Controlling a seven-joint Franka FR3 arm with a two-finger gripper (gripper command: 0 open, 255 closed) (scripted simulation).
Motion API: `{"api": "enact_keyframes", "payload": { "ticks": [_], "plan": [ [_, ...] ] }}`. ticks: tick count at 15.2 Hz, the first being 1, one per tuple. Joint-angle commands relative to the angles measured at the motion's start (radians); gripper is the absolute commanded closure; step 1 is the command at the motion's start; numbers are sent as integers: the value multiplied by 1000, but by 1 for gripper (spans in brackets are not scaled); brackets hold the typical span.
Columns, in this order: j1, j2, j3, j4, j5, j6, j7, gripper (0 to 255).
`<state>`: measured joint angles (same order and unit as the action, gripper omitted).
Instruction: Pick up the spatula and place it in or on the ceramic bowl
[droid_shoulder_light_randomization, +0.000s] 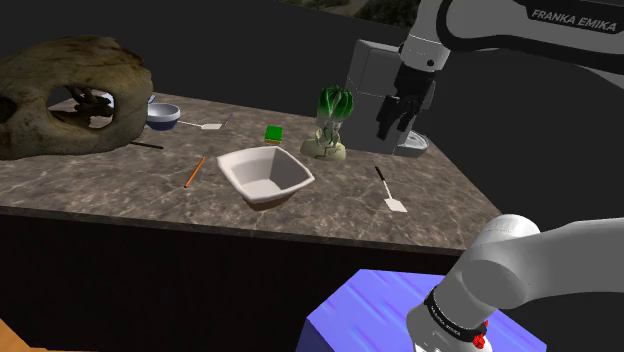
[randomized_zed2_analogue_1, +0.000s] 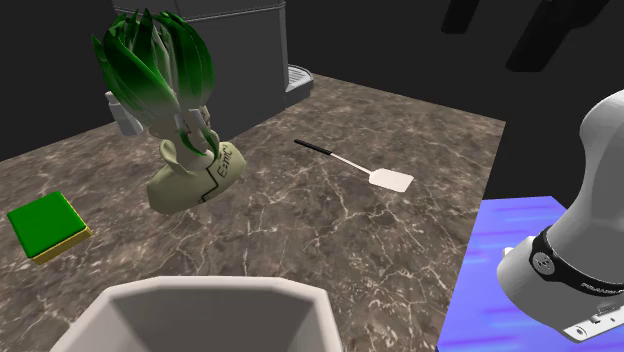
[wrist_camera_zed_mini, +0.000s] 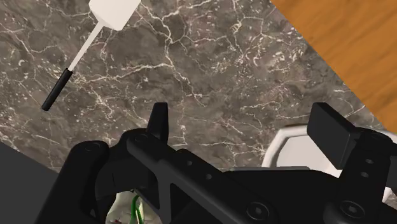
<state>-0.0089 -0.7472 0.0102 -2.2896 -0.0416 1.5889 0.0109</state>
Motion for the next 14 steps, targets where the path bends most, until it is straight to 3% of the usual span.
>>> {"api": "enact_keyframes", "payload": {
  "ticks": [1,14],
  "plan": [
    [0,0,0,0,0,0,0,0],
    [-168,165,-128,-193,-62,371,131,0]
  ]
}}
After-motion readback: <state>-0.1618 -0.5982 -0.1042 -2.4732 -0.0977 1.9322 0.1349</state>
